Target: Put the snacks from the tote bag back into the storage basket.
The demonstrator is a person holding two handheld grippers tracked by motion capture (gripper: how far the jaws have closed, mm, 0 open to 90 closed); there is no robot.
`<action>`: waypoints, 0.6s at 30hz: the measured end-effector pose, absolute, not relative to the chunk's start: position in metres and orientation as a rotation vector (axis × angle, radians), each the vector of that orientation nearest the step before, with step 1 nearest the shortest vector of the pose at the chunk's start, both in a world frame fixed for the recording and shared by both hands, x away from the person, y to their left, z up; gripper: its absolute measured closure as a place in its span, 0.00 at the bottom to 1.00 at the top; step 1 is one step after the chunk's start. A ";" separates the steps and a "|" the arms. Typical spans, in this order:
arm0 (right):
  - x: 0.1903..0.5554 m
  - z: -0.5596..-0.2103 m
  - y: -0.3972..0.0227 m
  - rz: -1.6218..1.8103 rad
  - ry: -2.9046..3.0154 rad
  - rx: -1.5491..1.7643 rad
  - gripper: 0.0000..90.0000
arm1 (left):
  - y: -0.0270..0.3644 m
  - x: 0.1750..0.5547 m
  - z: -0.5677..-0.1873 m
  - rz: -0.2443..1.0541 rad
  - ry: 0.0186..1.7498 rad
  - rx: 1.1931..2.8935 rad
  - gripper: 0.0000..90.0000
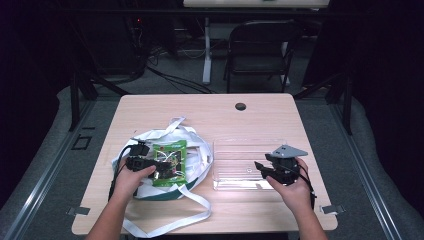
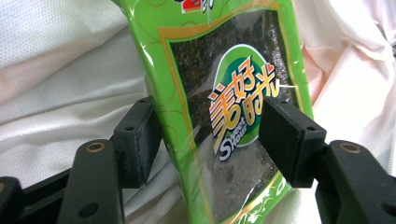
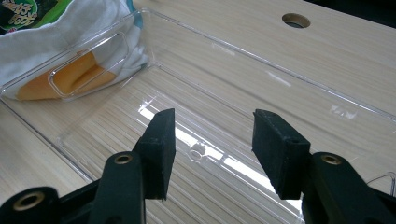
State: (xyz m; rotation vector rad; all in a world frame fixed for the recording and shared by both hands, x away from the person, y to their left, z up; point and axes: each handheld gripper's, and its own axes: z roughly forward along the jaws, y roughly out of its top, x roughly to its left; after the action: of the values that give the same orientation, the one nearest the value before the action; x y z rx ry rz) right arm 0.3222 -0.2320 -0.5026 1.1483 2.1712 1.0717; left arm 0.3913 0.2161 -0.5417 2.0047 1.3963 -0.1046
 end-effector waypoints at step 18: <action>0.322 -0.503 -0.231 1.075 2.171 1.139 0.55 | 0.220 0.390 -0.537 -0.135 1.380 1.933 0.63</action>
State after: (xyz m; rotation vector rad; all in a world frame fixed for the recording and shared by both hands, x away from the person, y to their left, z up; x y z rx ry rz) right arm 0.3216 -0.2309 -0.5028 1.1386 2.1711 1.0752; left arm 0.3902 0.2205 -0.5371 1.9330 1.3799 -0.1349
